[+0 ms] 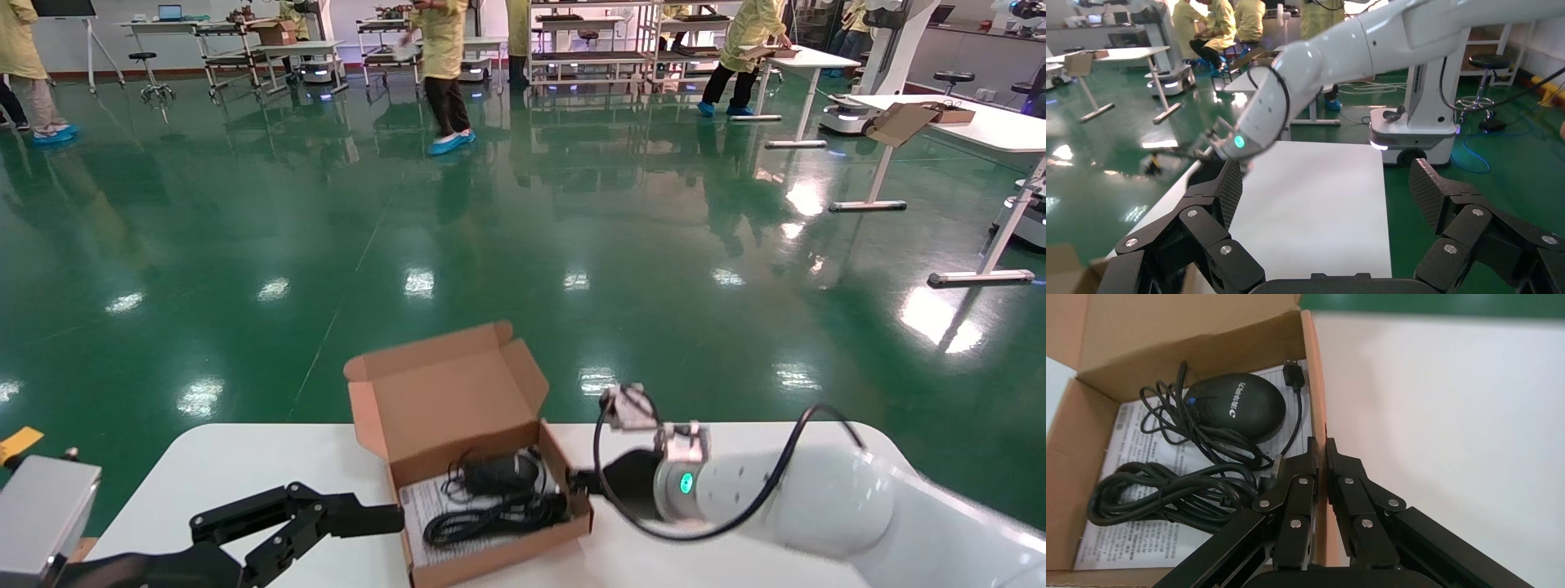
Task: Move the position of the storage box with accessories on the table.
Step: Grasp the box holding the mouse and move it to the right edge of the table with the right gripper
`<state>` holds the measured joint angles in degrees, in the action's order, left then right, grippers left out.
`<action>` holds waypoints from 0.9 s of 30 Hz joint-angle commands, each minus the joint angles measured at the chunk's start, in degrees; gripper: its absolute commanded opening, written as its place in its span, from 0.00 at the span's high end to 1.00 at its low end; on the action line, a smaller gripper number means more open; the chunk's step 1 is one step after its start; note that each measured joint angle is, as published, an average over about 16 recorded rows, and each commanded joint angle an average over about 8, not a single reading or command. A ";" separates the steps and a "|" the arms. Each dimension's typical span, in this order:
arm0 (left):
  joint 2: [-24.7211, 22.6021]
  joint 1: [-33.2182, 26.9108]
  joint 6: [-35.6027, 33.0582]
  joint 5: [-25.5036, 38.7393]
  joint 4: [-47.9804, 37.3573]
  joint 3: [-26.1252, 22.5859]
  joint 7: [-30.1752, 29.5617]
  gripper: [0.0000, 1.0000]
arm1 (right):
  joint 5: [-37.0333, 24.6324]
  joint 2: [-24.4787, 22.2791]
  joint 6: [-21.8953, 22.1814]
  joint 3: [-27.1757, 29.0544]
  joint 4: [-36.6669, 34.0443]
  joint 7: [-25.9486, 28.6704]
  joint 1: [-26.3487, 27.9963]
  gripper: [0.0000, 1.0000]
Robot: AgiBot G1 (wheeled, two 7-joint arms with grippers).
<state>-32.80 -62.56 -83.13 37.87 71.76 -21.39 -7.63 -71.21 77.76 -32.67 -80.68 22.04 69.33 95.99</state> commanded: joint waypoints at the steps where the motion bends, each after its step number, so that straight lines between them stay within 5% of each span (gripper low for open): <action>1: 0.00 0.00 0.00 0.00 0.00 0.00 0.00 0.00 | 0.15 -0.07 -0.61 -0.10 -0.33 -0.41 1.02 1.00; 18: 0.00 0.00 0.00 0.00 0.00 0.00 0.00 0.00 | 2.57 -9.38 -19.53 1.73 -10.46 -11.36 16.94 1.00; 27: 0.00 0.00 0.00 0.00 0.00 -0.01 0.00 0.00 | 2.40 -16.89 -24.07 2.10 -15.45 -18.30 23.99 1.00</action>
<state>-32.79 -62.56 -83.12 37.87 71.76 -21.40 -7.62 -68.89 61.00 -56.32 -78.67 6.70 51.21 119.53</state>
